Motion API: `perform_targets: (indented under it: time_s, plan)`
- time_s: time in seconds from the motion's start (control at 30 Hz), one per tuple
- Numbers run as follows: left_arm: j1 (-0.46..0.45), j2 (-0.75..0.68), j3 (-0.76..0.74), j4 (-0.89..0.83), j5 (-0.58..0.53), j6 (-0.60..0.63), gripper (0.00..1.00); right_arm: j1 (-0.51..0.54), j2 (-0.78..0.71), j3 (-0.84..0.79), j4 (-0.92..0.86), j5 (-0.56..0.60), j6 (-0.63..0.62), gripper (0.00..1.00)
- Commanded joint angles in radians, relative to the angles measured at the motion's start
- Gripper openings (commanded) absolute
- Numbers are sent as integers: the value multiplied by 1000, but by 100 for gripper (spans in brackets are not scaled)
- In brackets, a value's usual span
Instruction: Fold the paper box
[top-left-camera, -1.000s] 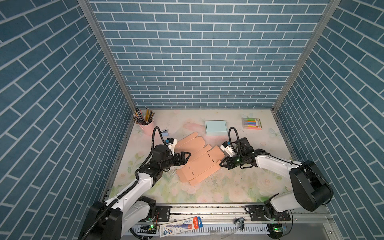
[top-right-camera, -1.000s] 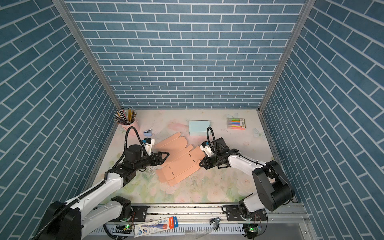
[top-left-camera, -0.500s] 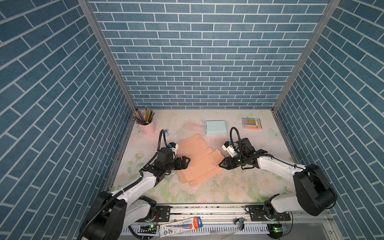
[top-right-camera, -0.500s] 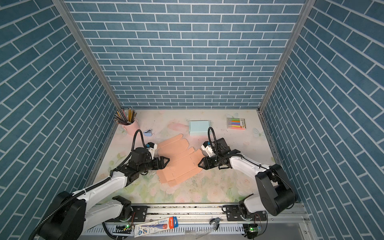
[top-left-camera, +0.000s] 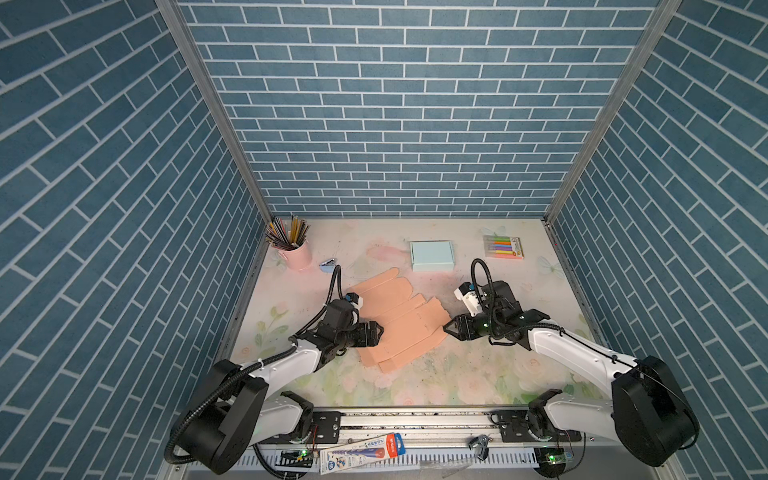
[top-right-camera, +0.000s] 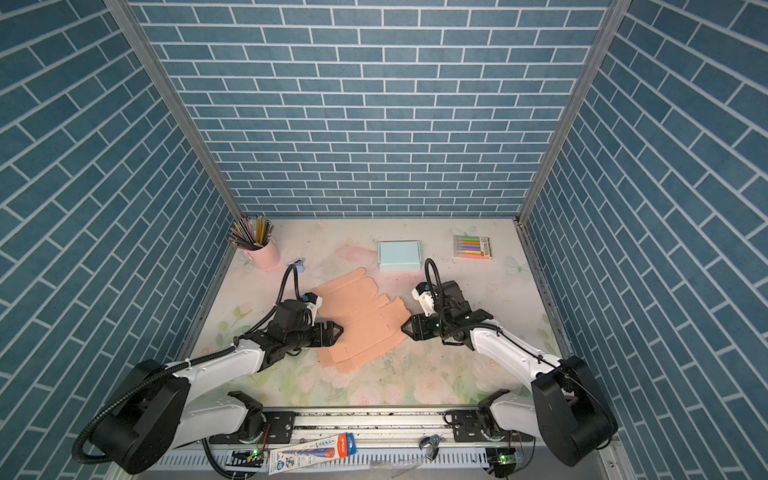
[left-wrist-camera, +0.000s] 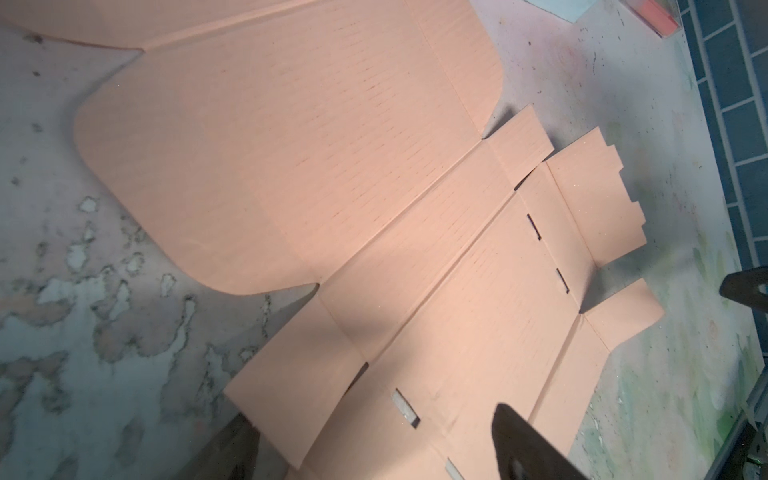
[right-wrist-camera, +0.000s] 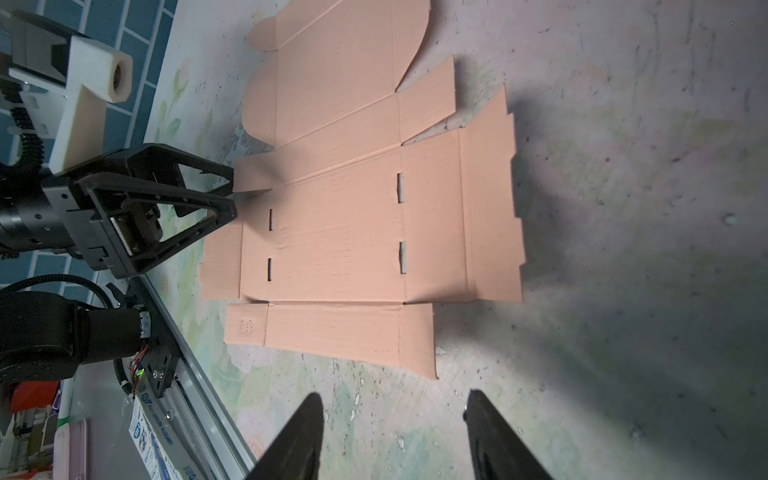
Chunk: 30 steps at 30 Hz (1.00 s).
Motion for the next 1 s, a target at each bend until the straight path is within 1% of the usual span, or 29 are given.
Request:
perform_targets:
  time_s: [0.0,0.17,0.37,0.7,0.97]
  plan:
    - [-6,-14,-27,-13,-20,1,88,1,4,14,9,14,17,56]
    - [-17,-45,-53,-13,-16,-18,88,1,-3,14,18,9,18,55]
    - [-71,-79,-84,8,-19,-59,88,1,-38,-24,31,34,35,55]
    - [-210,-69,-74,-28,-77,-97,88,-33,-87,-122,79,60,110,55]
    - [-352,-15,-58,17,-101,-168,88,-93,-168,-182,73,72,170,56]
